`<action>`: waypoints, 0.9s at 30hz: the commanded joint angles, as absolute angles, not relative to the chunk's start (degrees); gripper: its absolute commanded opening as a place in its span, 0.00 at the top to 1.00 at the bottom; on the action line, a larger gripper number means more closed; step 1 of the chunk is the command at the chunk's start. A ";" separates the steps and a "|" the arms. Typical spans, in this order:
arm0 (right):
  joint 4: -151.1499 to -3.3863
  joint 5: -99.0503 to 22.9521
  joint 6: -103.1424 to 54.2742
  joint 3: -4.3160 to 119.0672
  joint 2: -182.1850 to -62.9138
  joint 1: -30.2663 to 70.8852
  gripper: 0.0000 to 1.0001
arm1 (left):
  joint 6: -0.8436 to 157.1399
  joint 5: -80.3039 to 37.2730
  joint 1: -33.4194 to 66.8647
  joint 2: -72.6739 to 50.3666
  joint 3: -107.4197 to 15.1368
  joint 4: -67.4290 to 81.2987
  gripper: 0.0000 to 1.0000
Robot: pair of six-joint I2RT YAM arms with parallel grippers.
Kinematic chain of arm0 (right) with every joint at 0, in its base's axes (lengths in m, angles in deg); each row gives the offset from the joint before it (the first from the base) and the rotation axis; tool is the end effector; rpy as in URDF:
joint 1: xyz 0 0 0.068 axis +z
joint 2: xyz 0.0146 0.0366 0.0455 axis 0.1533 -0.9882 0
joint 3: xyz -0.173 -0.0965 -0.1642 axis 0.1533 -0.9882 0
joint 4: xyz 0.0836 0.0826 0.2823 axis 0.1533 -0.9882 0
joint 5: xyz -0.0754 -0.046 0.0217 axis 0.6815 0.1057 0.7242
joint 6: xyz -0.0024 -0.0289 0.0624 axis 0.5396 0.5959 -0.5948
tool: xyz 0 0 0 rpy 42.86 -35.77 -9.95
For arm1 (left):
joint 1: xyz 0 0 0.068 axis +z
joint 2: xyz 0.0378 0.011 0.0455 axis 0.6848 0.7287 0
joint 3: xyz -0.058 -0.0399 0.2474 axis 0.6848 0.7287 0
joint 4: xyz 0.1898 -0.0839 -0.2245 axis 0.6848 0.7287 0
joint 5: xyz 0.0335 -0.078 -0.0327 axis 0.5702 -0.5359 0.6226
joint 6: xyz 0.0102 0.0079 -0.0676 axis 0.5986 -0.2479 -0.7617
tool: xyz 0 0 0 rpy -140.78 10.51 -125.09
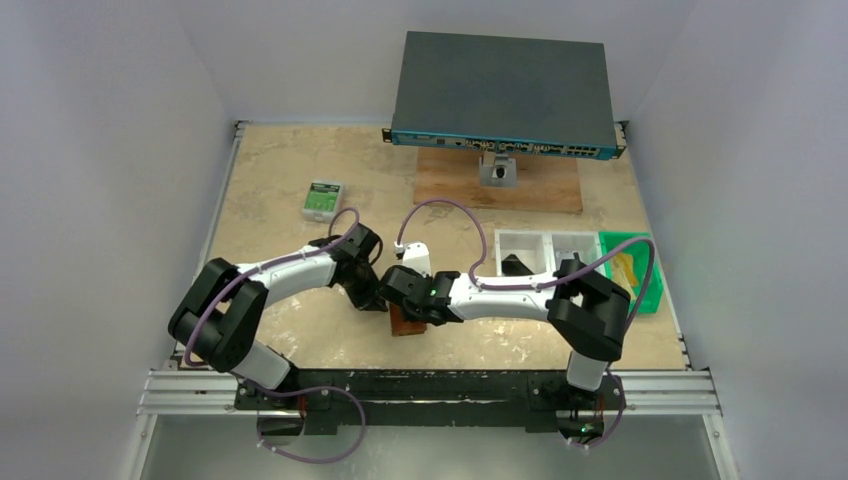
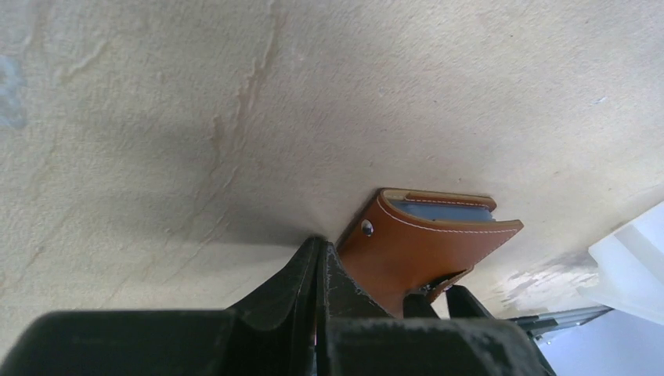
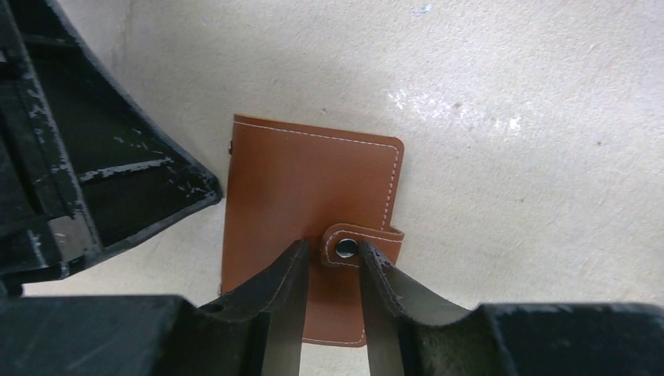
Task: Take the credit cards out of the card holder
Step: Open the card holder at the center of the board.
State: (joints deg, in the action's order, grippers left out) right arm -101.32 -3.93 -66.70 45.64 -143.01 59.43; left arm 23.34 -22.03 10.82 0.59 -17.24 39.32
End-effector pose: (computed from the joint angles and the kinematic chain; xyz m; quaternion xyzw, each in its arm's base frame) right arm 0.1694 0.3576 0.1161 -0.1033 0.9411 0.0834 0.3111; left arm 0.2443 -0.1651 0.0779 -0.2786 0.9475 -0.1536 0.0319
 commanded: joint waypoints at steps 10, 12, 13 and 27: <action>-105.88 1.34 -69.37 46.44 -141.09 59.74 0.81 | 24.24 -19.37 10.44 1.47 -17.38 42.16 1.00; -105.54 1.13 -69.56 46.01 -140.35 59.74 0.90 | 24.35 -19.32 10.36 1.37 -17.48 42.23 1.00; -105.44 1.19 -69.58 45.87 -140.01 59.67 0.93 | 24.49 -19.32 10.36 1.23 -17.52 42.26 1.00; -108.84 3.33 -69.20 47.66 -132.01 59.74 1.00 | 32.05 -18.77 10.26 -9.01 -17.39 45.46 0.93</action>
